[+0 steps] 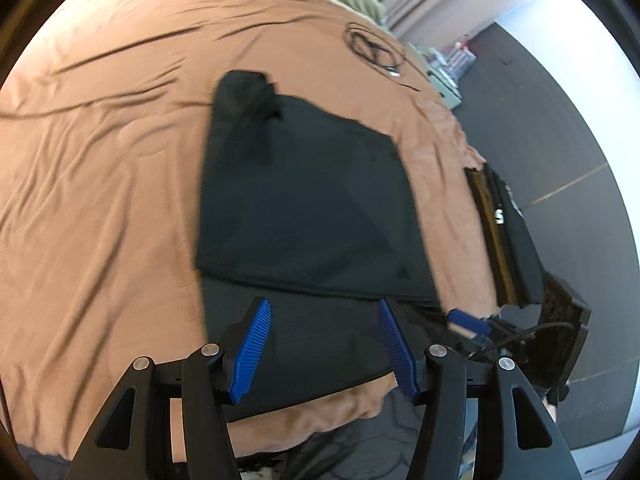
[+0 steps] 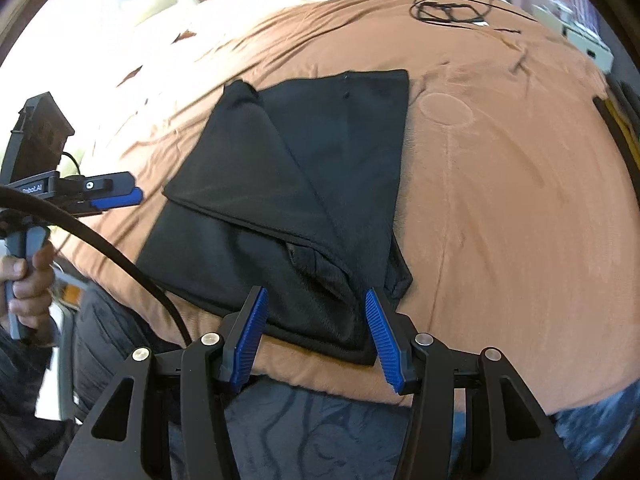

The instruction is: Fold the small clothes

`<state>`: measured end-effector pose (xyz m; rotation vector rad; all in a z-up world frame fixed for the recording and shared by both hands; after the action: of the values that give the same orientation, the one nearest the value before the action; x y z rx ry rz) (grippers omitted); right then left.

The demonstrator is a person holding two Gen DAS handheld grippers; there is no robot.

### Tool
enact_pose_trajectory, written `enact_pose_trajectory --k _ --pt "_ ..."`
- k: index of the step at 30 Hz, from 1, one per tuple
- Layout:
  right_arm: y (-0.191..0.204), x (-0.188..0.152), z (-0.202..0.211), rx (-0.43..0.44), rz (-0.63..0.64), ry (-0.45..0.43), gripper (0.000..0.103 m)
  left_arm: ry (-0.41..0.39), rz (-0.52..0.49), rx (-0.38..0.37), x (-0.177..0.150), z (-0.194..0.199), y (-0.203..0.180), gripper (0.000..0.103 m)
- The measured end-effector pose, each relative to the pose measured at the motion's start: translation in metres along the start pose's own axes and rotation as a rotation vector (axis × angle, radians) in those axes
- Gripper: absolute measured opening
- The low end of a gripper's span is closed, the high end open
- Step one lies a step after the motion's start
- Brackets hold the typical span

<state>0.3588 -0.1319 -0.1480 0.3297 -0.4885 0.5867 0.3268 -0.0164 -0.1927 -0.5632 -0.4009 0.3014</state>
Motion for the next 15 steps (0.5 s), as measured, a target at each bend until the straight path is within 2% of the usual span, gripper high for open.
enact_pose_trajectory --k 7,9,12,14,15 --pt "0.006 0.017 -0.025 -0.051 0.121 0.069 0.048 0.033 0.058 0.063 -0.014 -0.008 0.039 0.057" --pt "0.007 0.023 -0.030 -0.060 0.147 0.078 0.044 0.055 0.066 0.074 -0.020 -0.013 0.046 0.052" --pt "0.009 0.030 -0.037 -0.048 0.165 0.081 0.032 0.090 0.070 0.077 -0.029 -0.022 0.049 0.043" --pt "0.010 0.031 -0.040 -0.031 0.164 0.084 0.013 0.100 0.061 0.086 -0.033 -0.025 0.050 0.041" --pt "0.010 0.031 -0.040 -0.023 0.155 0.080 0.011 0.100 0.054 0.090 -0.035 -0.026 0.050 0.039"
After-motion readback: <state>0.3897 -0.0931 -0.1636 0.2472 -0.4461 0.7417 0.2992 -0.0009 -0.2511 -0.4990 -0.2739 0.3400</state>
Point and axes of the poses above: each gripper's, at about its wrist camera, not at the fingertips, and z roughly against the way its jaws point, y to its left, x to its top, the point moved 9 cm from there along -z, roughly the way its jaws point, and after that the axes turned 4 degrees about z, right-handed, at the moved point
